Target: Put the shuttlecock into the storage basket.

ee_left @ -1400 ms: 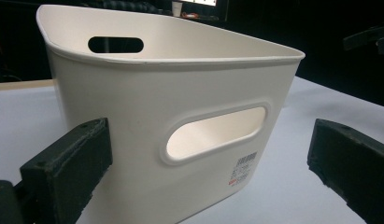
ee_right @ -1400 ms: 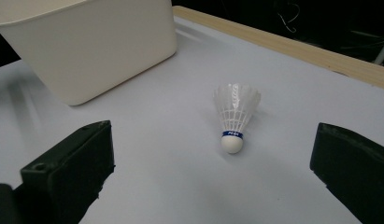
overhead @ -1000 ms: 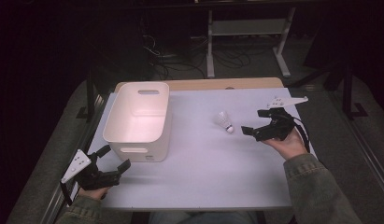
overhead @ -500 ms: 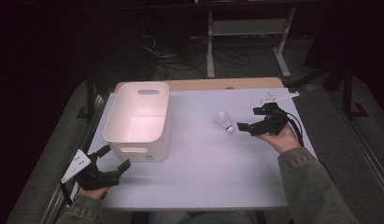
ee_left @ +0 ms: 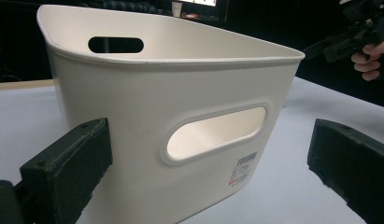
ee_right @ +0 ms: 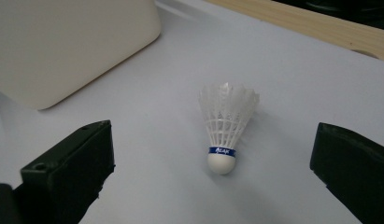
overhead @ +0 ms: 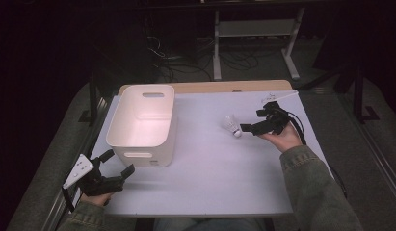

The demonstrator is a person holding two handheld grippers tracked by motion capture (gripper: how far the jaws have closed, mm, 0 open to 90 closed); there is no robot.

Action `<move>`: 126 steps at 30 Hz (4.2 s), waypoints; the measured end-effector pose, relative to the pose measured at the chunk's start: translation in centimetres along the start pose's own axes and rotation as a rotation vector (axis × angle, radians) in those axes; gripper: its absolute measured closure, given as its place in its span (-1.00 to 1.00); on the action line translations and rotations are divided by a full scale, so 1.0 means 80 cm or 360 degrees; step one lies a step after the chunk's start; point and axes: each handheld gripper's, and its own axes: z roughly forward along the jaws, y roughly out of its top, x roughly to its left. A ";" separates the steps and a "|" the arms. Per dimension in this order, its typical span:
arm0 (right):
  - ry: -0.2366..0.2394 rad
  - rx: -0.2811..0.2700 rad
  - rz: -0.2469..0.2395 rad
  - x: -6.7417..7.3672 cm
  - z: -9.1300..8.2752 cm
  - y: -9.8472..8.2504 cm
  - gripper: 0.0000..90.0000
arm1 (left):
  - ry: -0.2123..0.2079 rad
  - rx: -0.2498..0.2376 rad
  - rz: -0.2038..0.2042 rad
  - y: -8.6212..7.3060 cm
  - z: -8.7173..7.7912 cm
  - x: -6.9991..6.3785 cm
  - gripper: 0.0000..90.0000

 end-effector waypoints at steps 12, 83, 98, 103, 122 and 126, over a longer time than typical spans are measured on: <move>0.0001 0.0048 0.0048 -0.013 0.019 0.006 -1.00 | -0.0002 -0.0006 -0.0003 0.000 0.000 0.000 -1.00; 0.0107 0.0466 0.0159 -0.035 0.107 -0.013 0.41 | -0.0008 -0.0005 -0.0007 0.000 -0.001 0.000 -1.00; 0.0119 0.0380 0.0173 -0.036 0.085 -0.005 0.41 | -0.0006 -0.0002 -0.0006 0.000 -0.001 0.000 -1.00; 0.0131 0.0353 0.0152 -0.032 0.078 0.000 0.41 | -0.0007 -0.0005 -0.0009 0.000 -0.001 0.000 -1.00; 0.0180 0.0252 0.0113 -0.003 0.053 0.018 0.41 | -0.0009 -0.0003 -0.0002 0.000 -0.001 0.000 -1.00; 0.0198 0.0243 0.0081 0.007 0.051 0.025 0.41 | -0.0008 -0.0004 -0.0008 0.000 -0.001 0.000 -1.00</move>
